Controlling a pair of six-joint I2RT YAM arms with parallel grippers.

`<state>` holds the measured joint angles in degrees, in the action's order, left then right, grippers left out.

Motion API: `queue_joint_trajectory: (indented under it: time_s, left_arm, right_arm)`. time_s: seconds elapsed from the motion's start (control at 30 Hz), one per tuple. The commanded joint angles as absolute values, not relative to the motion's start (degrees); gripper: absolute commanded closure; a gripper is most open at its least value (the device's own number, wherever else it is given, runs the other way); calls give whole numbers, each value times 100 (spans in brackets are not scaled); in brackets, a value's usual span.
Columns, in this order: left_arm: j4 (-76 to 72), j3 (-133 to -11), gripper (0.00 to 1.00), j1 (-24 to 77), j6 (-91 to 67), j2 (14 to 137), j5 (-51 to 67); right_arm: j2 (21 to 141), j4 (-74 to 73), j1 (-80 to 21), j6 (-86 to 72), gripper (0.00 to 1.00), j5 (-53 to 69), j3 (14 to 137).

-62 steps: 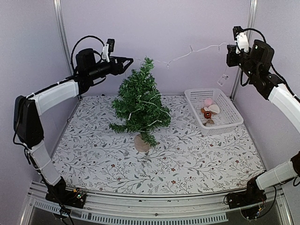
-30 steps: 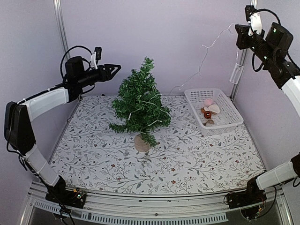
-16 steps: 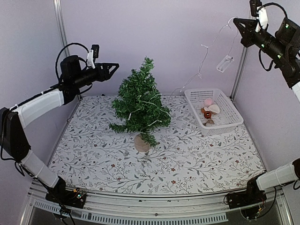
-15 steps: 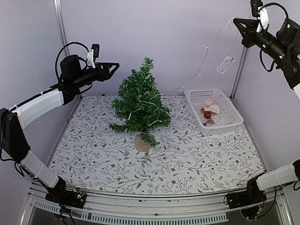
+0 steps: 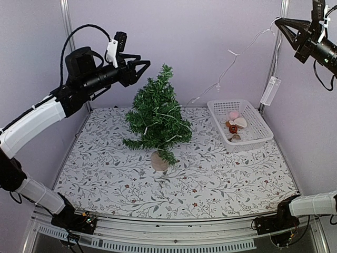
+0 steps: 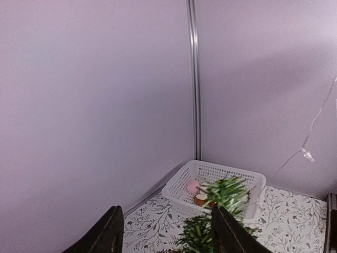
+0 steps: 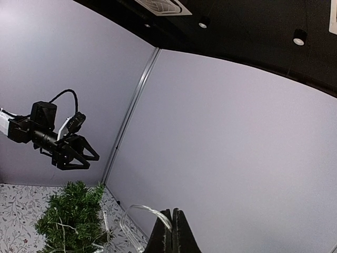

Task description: Decorate the small christmas tree

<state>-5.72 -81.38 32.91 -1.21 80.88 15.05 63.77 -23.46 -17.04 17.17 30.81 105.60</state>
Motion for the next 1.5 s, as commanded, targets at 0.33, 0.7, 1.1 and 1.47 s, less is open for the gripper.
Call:
queue_joint_trajectory:
  time_s: [0.33, 0.7, 1.1, 1.47]
  left_arm:
    - [590, -9587, 52, 6196, 1769, 8828, 1124]
    - [865, -10966, 52, 6951, 2039, 10205, 867]
    - [559, -10037, 66, 7040, 1976, 9453, 534]
    - [891, -11017, 57, 7023, 2059, 10116, -48]
  right_arm:
    - [5877, -2670, -2145, 1082, 100, 3973, 10002]
    - [5699, -2736, -2387, 1013, 100, 4103, 9844]
    - [5607, -2796, -2463, 1163, 100, 3988, 9697]
    - [5615, -2770, -2503, 1154, 100, 4085, 9624]
